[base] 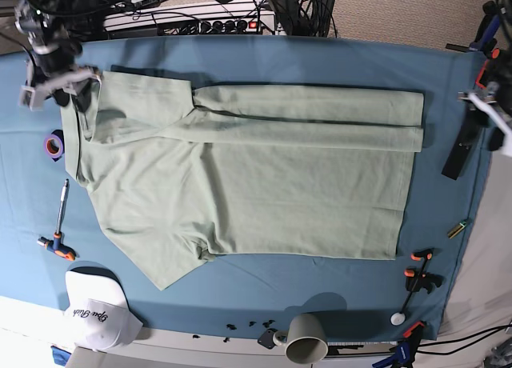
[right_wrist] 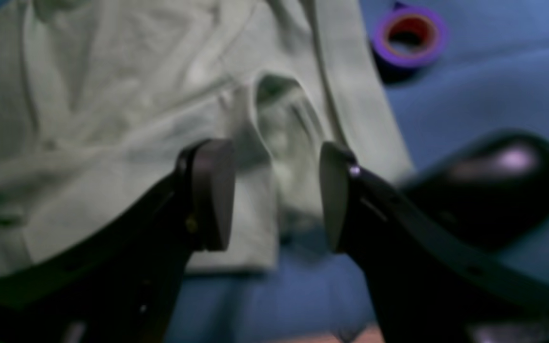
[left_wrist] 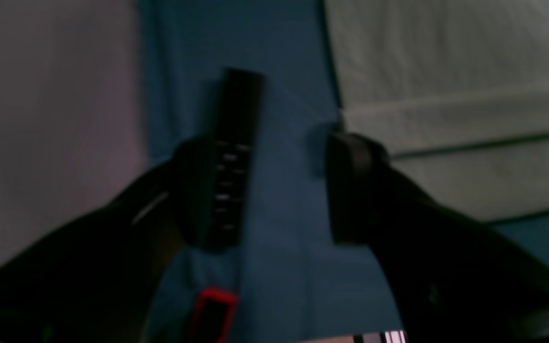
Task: Fold the T-shirt properly
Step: 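Release the fabric and raise both grippers away from the shirt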
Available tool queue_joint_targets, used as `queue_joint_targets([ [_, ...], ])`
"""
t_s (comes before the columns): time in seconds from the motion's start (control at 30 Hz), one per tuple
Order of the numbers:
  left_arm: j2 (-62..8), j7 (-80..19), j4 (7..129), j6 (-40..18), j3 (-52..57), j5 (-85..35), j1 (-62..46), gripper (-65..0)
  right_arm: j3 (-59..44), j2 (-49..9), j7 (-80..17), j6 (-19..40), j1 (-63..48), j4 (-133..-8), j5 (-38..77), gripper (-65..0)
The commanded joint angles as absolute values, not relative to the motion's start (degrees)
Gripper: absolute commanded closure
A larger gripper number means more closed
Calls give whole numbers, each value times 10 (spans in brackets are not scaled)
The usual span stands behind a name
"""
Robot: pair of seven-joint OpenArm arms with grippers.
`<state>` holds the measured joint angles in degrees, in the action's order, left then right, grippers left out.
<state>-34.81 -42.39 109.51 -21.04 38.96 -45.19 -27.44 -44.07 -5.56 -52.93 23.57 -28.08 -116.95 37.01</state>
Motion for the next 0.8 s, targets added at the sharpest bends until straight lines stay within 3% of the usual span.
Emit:
queue_joint_targets([
  [0.0,-362,-412,1106,-210,413,-464,-278,-361,-450,-62,-517,236,-293,-1179,380,-290],
  [0.3,-362,-422,1106,-235,463,-489,-295,-361,-454,14,-517,256,-313,-1094,471,-290],
  [0.63,-362,-422,1106,-235,463,-489,-295,-361,-453,18,-526,272,-281,-992,517,-288],
  [0.7,-362,-422,1106,-235,463,-489,-295,-361,-453,17,-533,284,-281,-993,530,-218],
  [0.77,-362,-422,1106,-234,463,-489,-295,-361,-453,18,-547,308,-281,-993,547,-87],
])
